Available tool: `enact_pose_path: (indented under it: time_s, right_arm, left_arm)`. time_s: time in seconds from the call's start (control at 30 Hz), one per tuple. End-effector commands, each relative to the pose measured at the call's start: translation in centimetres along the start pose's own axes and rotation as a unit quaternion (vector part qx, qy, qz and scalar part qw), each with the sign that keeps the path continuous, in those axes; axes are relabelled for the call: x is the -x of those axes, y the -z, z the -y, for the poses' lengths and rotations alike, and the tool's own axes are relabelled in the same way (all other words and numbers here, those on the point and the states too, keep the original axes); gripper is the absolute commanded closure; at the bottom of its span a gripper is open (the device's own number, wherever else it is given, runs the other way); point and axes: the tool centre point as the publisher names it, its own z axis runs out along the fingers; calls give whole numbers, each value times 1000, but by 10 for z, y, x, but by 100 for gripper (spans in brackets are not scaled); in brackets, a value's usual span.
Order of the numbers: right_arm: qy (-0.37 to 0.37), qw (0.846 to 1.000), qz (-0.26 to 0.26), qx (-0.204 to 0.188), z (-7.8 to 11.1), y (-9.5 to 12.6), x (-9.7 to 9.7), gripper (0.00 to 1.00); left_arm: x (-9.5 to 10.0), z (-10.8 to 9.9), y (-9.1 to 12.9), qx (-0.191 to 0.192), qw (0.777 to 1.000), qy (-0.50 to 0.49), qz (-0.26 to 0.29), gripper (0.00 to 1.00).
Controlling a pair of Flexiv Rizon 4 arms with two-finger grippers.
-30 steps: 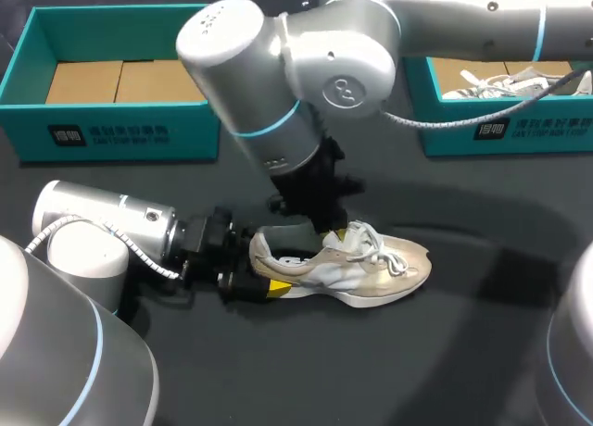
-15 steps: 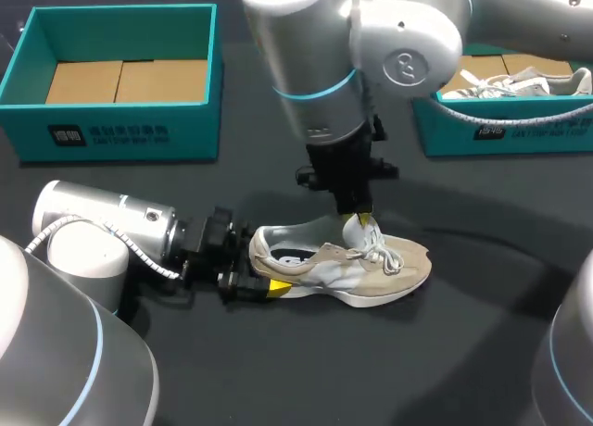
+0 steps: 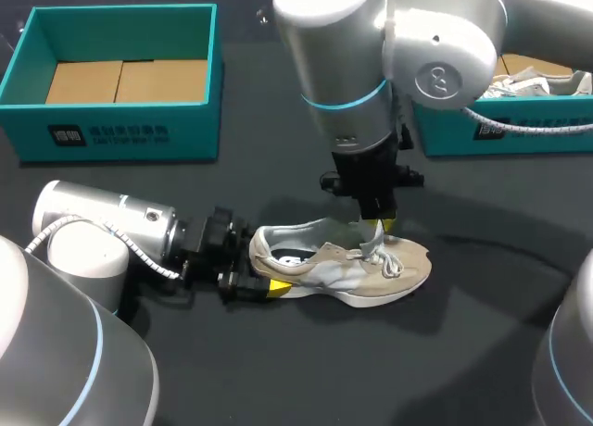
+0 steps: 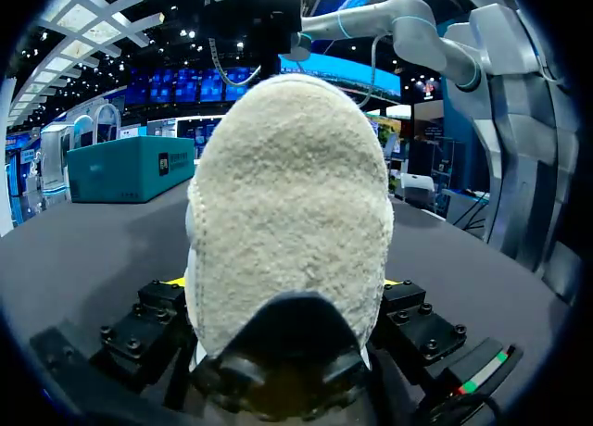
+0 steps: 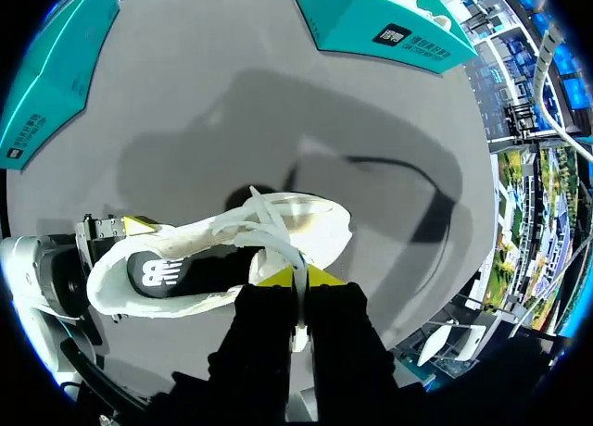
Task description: Take the shoe out of the shoebox, open the shoe tongue, remove and reinsert the insole, then place the shoe into the shoebox
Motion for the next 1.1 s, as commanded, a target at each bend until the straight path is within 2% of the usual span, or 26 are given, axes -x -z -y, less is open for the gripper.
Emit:
enact_pose_path:
  time_s: [0.03, 0.33, 0.8, 0.83, 0.93, 0.97, 1.1]
  right_arm:
    - [-44, 999, -3, -2, -1, -12, 15, 100]
    - [-40, 999, 3, -1, -11, -27, 29, 100]
    - [-46, 999, 20, -3, -21, -64, 38, 100]
    - [-49, 999, 20, -3, -21, -67, 39, 89]
    - [-60, 998, 30, -10, -22, -73, 42, 72]
    - [-65, 997, 29, -11, -23, -75, 43, 63]
    - [-73, 997, 36, -12, -23, -74, 48, 60]
  left_arm:
    - [1, -2, -4, 1, 1000, 0, 0, 100]
    - [1, -2, -4, 1, 1000, 0, 0, 100]
    - [1, -2, -4, 1, 1000, 0, 0, 100]
    - [1, -2, -4, 1, 1000, 0, 0, 100]
    - [1, -2, -4, 1, 1000, 0, 0, 100]
    - [1, -2, -4, 1, 1000, 0, 0, 100]
    - [1, -2, -4, 1, 1000, 0, 0, 100]
